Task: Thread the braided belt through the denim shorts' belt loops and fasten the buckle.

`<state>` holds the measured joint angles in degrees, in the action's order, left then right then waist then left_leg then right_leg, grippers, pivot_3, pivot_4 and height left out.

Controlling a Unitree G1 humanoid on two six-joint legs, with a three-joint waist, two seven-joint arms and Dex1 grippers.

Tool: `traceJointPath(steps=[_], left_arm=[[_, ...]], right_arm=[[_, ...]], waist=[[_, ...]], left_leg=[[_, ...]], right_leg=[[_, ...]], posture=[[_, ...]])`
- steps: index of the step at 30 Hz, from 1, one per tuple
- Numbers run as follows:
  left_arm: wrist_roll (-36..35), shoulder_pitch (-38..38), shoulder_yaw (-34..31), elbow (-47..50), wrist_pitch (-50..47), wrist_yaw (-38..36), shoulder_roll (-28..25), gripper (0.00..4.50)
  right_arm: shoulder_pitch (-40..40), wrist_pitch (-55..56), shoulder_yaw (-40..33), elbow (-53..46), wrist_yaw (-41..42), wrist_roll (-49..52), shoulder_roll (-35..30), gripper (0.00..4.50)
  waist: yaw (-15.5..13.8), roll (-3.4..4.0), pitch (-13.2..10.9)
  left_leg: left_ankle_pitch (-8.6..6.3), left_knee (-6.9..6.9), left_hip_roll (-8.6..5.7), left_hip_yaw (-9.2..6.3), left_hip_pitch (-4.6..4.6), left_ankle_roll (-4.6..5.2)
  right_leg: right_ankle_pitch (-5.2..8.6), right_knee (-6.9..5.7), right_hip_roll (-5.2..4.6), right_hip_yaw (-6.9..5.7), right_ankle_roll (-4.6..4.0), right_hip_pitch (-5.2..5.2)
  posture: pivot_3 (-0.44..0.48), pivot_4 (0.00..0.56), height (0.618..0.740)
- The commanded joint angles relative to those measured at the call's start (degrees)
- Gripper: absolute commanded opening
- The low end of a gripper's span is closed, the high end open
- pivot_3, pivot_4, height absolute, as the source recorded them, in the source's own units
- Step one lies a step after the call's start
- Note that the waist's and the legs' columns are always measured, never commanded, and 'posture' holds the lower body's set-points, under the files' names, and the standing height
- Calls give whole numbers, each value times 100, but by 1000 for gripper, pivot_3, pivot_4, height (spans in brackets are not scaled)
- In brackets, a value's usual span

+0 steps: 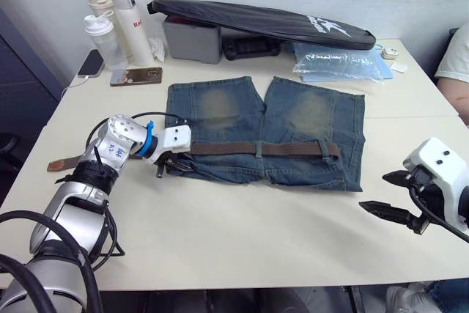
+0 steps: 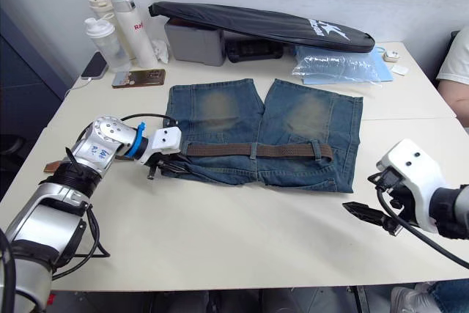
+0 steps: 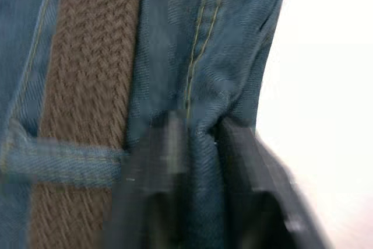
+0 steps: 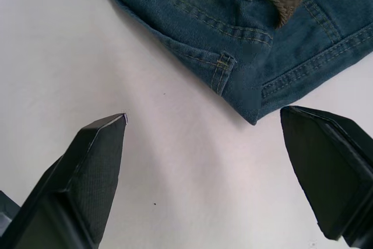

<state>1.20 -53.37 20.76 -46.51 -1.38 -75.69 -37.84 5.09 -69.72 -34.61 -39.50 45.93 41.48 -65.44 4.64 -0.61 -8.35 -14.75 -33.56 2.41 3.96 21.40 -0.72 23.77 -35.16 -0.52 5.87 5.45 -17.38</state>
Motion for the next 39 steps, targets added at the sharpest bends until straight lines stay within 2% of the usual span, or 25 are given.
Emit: traceJointPath(steps=[1, 4, 5, 7, 9, 13, 16, 24, 32, 36, 38, 39], left_arm=[[-392, -297, -654, -279, -711, -316, -300, 2978], [-904, -600, -1170, -233, -1724, -688, -384, 4269], [-1033, -745, -1339, -286, -2059, -679, -385, 4449], [-1177, -990, -1601, -430, -2558, -544, -345, 4449], [-1146, -1180, -1763, -641, -2870, -76, -201, 4449], [-932, -1609, -1847, -1357, -3903, 942, 239, 4449], [-891, -1822, -1902, -1770, -4398, 1361, 553, 4449], [-474, -1670, -1395, -1808, -4400, 954, 773, 4449], [-497, -1687, -1248, -1635, -4468, 348, 916, 4449], [-436, -1749, -1214, -1690, -4396, 328, 906, 4500], [-406, -1744, -1208, -1710, -4357, 324, 876, 4500], [-403, -1737, -1209, -1705, -4364, 309, 854, 4500]], right_arm=[[-219, 251, 90, 297, -6, -104, -73, 4500], [-669, 459, 518, 794, -241, -279, 0, 4500], [-980, 508, 737, 1039, -426, -363, 109, 4500], [-1652, 537, 1123, 1531, -793, -485, 413, 4500], [-2363, 477, 1446, 2097, -1088, -557, 843, 4500], [-3256, 705, 2049, 3074, -1221, -799, 1473, 4500], [-3675, 957, 2206, 3589, -1167, -858, 1869, 4500], [-4006, 1220, 2406, 4615, -885, -1009, 2143, 4500], [-3941, 1341, 2547, 5246, -663, -1108, 2325, 4500], [-3690, 1200, 2789, 5191, -505, -1198, 2249, 3377], [-3625, 1121, 2749, 5096, -485, -1138, 2233, 2372], [-3582, 1103, 2715, 5007, -468, -1101, 2208, 2081]], waist=[[-1, 2, -1], [-29, -7, -6], [-37, -7, -6], [-53, -11, -5], [-107, -2, -2], [-191, 22, 2], [-213, 18, -2], [-241, 21, -1], [-259, 22, -1], [-286, 22, -1], [-294, 22, 0], [-298, 23, 0]], left_leg=[[0, -4, 0, 0, 4, 0], [1, -11, 1, -3, 4, -2], [1, -15, 1, -3, 6, -2], [0, -27, -2, -3, 3, -1], [-1, -32, -8, -3, 4, 1], [-3, -40, -10, -4, 4, 4], [-2, -53, -8, -4, 9, 2], [4, -54, -7, -1, 10, -26], [4, -59, -7, 2, 8, -27], [4, -61, -7, 3, 8, -29], [4, -62, -8, 3, 8, -30], [4, -62, -8, 3, 8, -30]], right_leg=[[0, -10, 0, 0, 0, -7], [0, -28, 0, -3, 0, -13], [0, -28, -1, -4, 0, -14], [0, -30, -10, -4, 0, -7], [-1, -35, -18, -4, -1, -10], [0, -48, -18, -5, 0, -14], [-1, -71, -13, -5, 0, -21], [-1, -72, -13, -6, -1, -27], [-1, -74, -13, -3, -1, -21], [-1, -74, -11, -4, -1, -20], [-1, -74, -12, -4, -1, -21], [-1, -73, -12, -4, -1, -20]], posture=[[0, 150, 740], [0, 150, 740], [0, 150, 740], [0, 150, 740], [0, 150, 740], [0, 150, 740], [0, 150, 740], [0, 150, 740], [0, 150, 740], [0, 150, 740], [0, 150, 740], [0, 150, 740]])
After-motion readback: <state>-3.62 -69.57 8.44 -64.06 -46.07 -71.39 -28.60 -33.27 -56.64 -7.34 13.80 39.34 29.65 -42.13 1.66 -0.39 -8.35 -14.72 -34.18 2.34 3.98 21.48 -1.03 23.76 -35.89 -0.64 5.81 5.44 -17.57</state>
